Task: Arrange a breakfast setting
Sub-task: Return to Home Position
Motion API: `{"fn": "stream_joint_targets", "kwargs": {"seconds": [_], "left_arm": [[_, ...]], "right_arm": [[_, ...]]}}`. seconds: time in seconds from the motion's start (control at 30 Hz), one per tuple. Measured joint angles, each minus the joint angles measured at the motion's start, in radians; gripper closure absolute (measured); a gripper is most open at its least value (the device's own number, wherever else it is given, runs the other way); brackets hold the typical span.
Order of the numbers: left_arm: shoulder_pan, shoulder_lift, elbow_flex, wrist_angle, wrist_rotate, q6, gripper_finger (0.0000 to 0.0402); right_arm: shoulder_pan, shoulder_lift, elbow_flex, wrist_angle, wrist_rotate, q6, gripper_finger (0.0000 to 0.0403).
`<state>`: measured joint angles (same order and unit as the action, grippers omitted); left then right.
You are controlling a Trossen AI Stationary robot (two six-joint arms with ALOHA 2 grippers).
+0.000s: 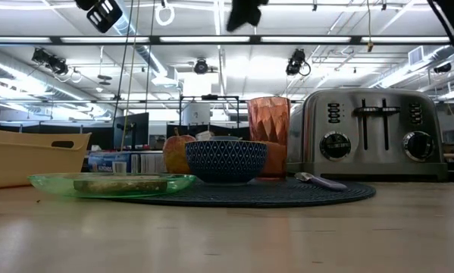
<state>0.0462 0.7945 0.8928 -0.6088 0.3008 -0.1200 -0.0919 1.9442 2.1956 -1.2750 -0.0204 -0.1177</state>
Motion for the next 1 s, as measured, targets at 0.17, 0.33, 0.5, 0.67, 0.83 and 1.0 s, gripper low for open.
{"fn": "stream_joint_targets", "kwargs": {"seconds": [0.17,0.33,0.5,0.67,0.83,1.0], "left_arm": [[-0.019,0.001,0.0,0.004,0.0,0.007,0.038],[-0.029,0.003,0.0,0.0,0.0,-0.011,0.038],[-0.029,-0.01,0.0,-0.018,-0.003,0.005,0.0379],[-0.029,-0.04,-0.001,-0.002,-0.067,0.034,0.0379],[-0.028,-0.087,-0.001,0.08,-0.108,0.102,0.0379],[-0.028,-0.136,-0.001,0.157,-0.14,0.127,0.0379]], "right_arm": [[0.062,-0.037,0.0,0.106,0.001,0.051,0.0396],[0.143,-0.076,-0.024,0.221,0.049,0.142,0.0388],[0.242,-0.125,-0.062,0.381,0.083,0.205,0.0398],[0.331,-0.196,-0.125,0.54,0.164,0.274,0.039],[0.387,-0.304,-0.283,0.711,0.23,0.276,0.0397],[0.392,-0.458,-0.563,0.954,0.22,0.276,0.0396]]}}
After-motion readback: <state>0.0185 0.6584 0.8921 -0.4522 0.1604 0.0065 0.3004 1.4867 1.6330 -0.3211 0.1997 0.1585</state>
